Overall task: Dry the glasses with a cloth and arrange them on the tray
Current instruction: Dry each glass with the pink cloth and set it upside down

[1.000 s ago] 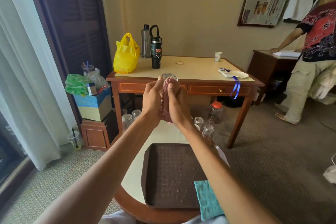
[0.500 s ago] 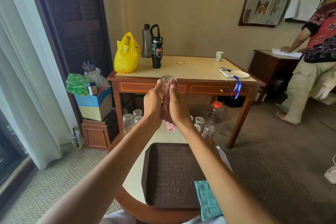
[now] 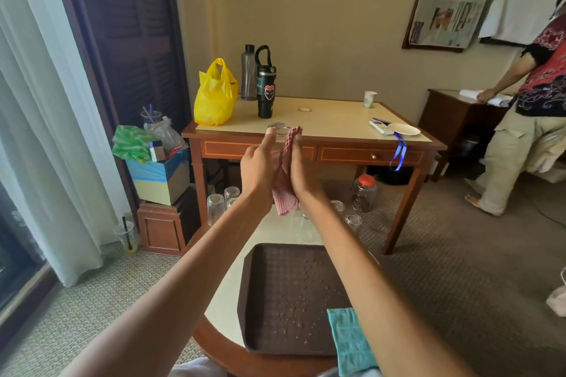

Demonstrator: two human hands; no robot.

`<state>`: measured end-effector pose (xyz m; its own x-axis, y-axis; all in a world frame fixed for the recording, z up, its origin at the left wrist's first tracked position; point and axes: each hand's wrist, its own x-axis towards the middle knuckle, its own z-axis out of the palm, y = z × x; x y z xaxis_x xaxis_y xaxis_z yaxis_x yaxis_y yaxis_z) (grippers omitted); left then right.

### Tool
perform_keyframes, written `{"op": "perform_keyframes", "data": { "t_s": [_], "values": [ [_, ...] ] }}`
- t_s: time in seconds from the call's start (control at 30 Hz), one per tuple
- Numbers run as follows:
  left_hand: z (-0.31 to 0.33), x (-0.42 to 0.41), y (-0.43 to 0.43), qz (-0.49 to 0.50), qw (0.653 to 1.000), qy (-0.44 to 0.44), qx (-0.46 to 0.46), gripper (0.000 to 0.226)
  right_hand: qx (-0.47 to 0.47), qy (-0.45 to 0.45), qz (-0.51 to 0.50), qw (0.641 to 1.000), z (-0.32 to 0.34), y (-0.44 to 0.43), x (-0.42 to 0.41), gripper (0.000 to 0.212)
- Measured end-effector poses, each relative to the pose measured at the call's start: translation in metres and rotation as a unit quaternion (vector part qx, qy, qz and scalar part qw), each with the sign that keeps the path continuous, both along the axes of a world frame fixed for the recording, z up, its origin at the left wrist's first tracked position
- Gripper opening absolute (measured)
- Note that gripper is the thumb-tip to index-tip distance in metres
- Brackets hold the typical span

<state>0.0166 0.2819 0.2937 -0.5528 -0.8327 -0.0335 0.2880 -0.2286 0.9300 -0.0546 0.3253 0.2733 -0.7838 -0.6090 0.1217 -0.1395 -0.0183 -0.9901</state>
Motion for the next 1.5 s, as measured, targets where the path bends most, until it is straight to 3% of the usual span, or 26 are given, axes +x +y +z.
{"op": "perform_keyframes", "data": {
  "t_s": [0.1,0.3,0.4,0.57,0.73,0.9,1.07,1.2,1.27,1.37,1.43,1.5],
  "values": [
    [-0.003,0.002,-0.006,0.001,1.000,-0.012,0.002,0.045,-0.001,0.030,-0.010,1.000,-0.015,0.000,0.009,0.071],
    [-0.010,0.004,-0.004,-0.013,1.000,-0.012,0.018,0.025,-0.003,0.089,-0.029,0.996,-0.004,0.005,0.008,0.042],
    [-0.008,0.002,0.007,-0.015,1.000,-0.012,0.019,0.036,-0.006,0.082,-0.064,0.995,0.010,-0.005,0.000,0.052],
    [-0.011,-0.004,0.013,0.011,0.999,-0.030,-0.037,0.056,0.071,0.021,-0.004,0.997,0.019,0.005,-0.007,0.072],
    [-0.015,-0.006,0.008,0.014,0.999,-0.042,-0.010,0.053,0.114,0.058,0.020,0.992,0.015,0.020,0.005,0.070],
    [-0.015,-0.005,0.000,0.009,1.000,-0.014,0.016,0.049,0.028,0.134,-0.004,0.991,-0.005,0.012,0.007,0.047],
    [-0.011,-0.007,0.011,0.010,1.000,-0.007,0.019,0.045,0.045,0.059,0.028,0.997,0.015,0.007,-0.008,0.051],
    [-0.013,-0.010,0.020,0.003,0.996,-0.079,-0.047,0.073,0.012,-0.034,0.044,0.998,0.018,0.010,-0.018,0.061],
    [-0.015,-0.008,0.021,0.012,0.989,-0.126,-0.080,0.093,0.019,-0.037,0.048,0.998,0.008,0.011,-0.018,0.061],
    [-0.020,-0.007,0.013,0.044,0.987,-0.138,-0.070,0.104,0.054,0.003,0.062,0.997,-0.002,0.017,-0.008,0.064],
    [-0.022,-0.006,0.007,0.041,0.987,-0.147,-0.050,0.100,0.061,-0.008,0.070,0.996,-0.012,0.021,-0.007,0.069],
    [-0.022,-0.006,0.002,0.012,0.993,-0.119,-0.015,0.077,0.032,-0.059,0.087,0.994,-0.020,0.027,-0.006,0.066]
  ]
}}
